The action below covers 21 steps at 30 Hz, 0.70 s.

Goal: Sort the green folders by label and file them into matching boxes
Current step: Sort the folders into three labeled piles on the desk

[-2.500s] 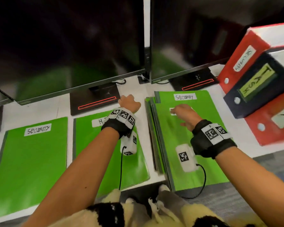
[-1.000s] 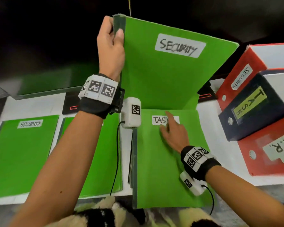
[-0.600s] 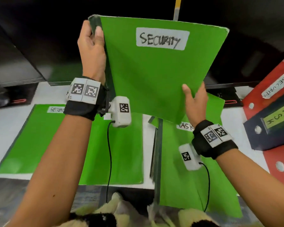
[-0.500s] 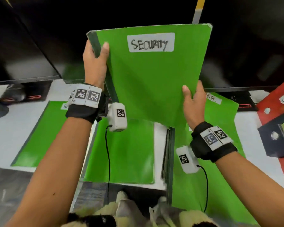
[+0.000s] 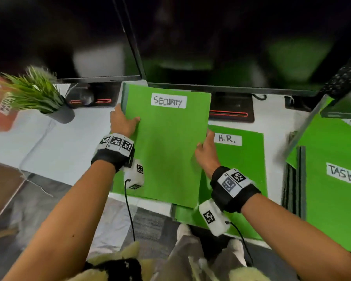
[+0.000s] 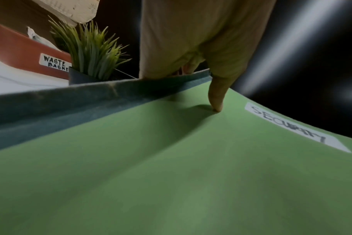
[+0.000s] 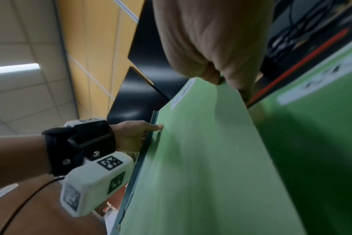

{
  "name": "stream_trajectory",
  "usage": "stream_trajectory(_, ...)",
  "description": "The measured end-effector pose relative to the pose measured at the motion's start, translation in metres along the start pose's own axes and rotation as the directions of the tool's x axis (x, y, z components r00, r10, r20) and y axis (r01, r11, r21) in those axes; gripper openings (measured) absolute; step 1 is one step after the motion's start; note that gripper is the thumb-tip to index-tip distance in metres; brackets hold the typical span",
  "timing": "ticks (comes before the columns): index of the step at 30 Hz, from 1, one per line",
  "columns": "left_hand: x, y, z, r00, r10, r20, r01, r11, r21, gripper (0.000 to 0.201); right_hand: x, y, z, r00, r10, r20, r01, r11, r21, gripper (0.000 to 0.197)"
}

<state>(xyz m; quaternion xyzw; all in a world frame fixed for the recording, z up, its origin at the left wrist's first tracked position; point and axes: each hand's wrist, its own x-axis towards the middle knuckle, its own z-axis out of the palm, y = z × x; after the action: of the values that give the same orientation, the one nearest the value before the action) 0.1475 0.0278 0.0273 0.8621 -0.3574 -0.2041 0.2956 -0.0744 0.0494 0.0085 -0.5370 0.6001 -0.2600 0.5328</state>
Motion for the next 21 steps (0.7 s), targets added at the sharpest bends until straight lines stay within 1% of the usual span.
stream_trajectory(4,0.032,-0.036,-0.013,0.996,0.004,0.087,-0.016,0.990,0.137,0.071,0.027,-0.002,0.043,0.992,0.115,-0.055,-0.114,0.993,0.023,0.055)
stream_trajectory(5,0.039,-0.045,-0.014,0.993,-0.017,0.113,-0.002,0.986,0.164,0.069,0.033,-0.002,0.052,0.989,0.136,-0.056,-0.135,0.991,0.022,0.056)
stream_trajectory(7,0.050,-0.062,-0.014,0.982,-0.109,0.152,0.077,0.976,0.202,0.067,0.039,-0.001,0.067,0.985,0.166,-0.041,-0.167,0.986,-0.007,0.060)
stream_trajectory(9,0.055,-0.072,-0.012,0.965,-0.181,0.187,0.133,0.961,0.242,0.067,0.042,0.000,0.080,0.981,0.194,0.006,-0.193,0.979,-0.060,0.066)
stream_trajectory(11,0.059,-0.080,-0.007,0.944,-0.244,0.222,0.165,0.932,0.322,0.068,0.043,0.002,0.089,0.974,0.218,0.056,-0.206,0.964,-0.171,0.074)
stream_trajectory(13,0.061,-0.083,-0.001,0.926,-0.290,0.241,0.190,0.911,0.366,0.074,0.043,0.003,0.096,0.970,0.228,0.085,-0.197,0.941,-0.275,0.076)
stream_trajectory(16,0.061,-0.080,0.006,0.918,-0.348,0.190,0.263,0.894,0.364,0.080,0.041,0.002,0.102,0.958,0.238,0.162,-0.180,0.935,-0.307,0.076)
stream_trajectory(19,0.061,-0.076,0.008,0.912,-0.370,0.177,0.302,0.898,0.321,0.085,0.044,0.002,0.097,0.948,0.252,0.195,-0.178,0.927,-0.331,0.076)
stream_trajectory(21,0.056,-0.068,0.011,0.911,-0.388,0.144,0.322,0.883,0.341,0.088,0.046,0.001,0.086,0.947,0.234,0.222,-0.172,0.948,-0.266,0.076)
